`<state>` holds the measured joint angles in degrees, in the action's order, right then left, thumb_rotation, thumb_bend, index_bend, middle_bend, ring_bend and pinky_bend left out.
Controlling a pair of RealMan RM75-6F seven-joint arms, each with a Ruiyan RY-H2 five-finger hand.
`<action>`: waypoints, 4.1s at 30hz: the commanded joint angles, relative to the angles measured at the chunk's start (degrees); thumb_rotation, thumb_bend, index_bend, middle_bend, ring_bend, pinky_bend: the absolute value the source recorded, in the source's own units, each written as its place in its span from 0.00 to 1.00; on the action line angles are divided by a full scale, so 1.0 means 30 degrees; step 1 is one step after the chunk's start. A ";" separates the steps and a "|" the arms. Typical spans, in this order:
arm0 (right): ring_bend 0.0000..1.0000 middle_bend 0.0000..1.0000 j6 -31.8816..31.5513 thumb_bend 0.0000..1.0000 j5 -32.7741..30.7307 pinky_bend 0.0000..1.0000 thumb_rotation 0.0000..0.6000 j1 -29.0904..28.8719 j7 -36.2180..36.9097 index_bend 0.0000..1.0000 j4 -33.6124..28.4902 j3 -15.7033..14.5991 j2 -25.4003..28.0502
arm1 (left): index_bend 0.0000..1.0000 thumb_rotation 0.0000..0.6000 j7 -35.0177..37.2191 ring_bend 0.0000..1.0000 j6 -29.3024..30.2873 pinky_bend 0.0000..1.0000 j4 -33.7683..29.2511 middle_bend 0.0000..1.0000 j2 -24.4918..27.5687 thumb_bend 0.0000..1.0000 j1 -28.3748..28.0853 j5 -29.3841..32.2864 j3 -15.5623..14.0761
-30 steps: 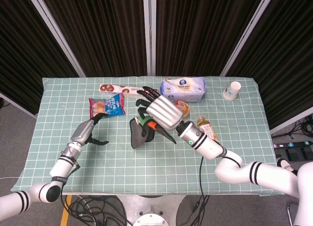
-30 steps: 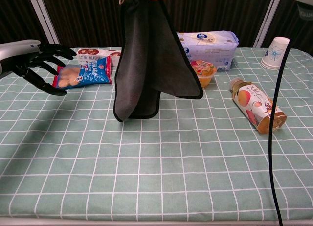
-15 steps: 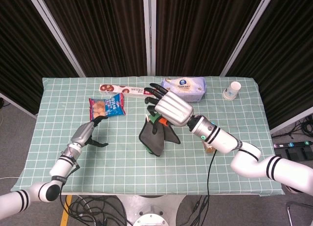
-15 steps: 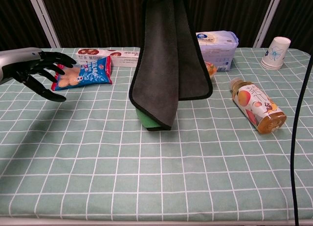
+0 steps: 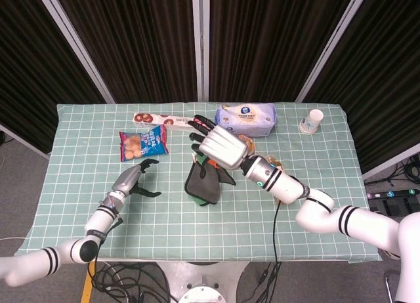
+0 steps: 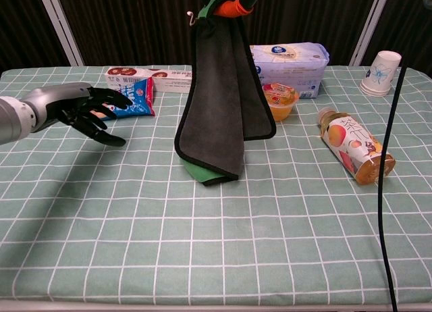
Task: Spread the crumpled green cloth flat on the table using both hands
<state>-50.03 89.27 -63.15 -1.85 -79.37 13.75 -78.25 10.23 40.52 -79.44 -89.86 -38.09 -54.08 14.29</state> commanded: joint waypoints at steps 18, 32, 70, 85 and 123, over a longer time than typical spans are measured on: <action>0.08 0.31 -0.0169 0.46 -0.2011 0.08 1.00 -0.0206 -0.2683 0.70 0.0243 0.0322 -0.1575 | 0.50 0.60 -0.1270 0.17 -0.1824 0.23 0.0588 0.20 -0.1554 0.16 -0.2515 0.4155 0.0103; 0.08 0.31 -0.0429 0.46 -0.2857 0.08 1.00 -0.0069 -0.3516 0.69 -0.0262 0.0469 -0.1753 | 0.55 0.63 -0.3300 0.17 0.0205 0.24 -0.0027 0.20 -0.2657 0.16 -0.3284 0.4581 -0.0404; 0.08 0.31 -0.1685 0.46 -0.5022 0.08 1.00 0.0242 -0.6554 0.69 -0.1266 0.1031 -0.2821 | 0.80 0.93 -0.2617 0.19 -0.0097 0.24 0.2336 0.37 -0.4259 0.45 -0.3155 0.6688 0.1498; 0.08 0.31 -0.3332 0.46 -0.4194 0.08 1.00 0.2410 -0.4409 0.68 -0.3321 0.0391 -0.0821 | 0.81 0.93 -0.1690 0.19 0.1816 0.24 -0.1390 0.37 -0.0758 0.46 -0.1094 0.1544 0.0896; 0.09 0.34 -0.3615 0.44 0.1569 0.06 1.00 0.1338 0.9992 0.70 0.6507 -0.2282 -0.3480 | 0.80 1.00 -0.1067 0.19 0.8417 0.24 0.0424 0.38 -0.0742 0.46 0.0810 -0.3891 -0.0241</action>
<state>-60.10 92.93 -59.67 27.20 -59.89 7.99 -88.36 7.42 64.80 -76.85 -92.50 -36.97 -64.08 15.28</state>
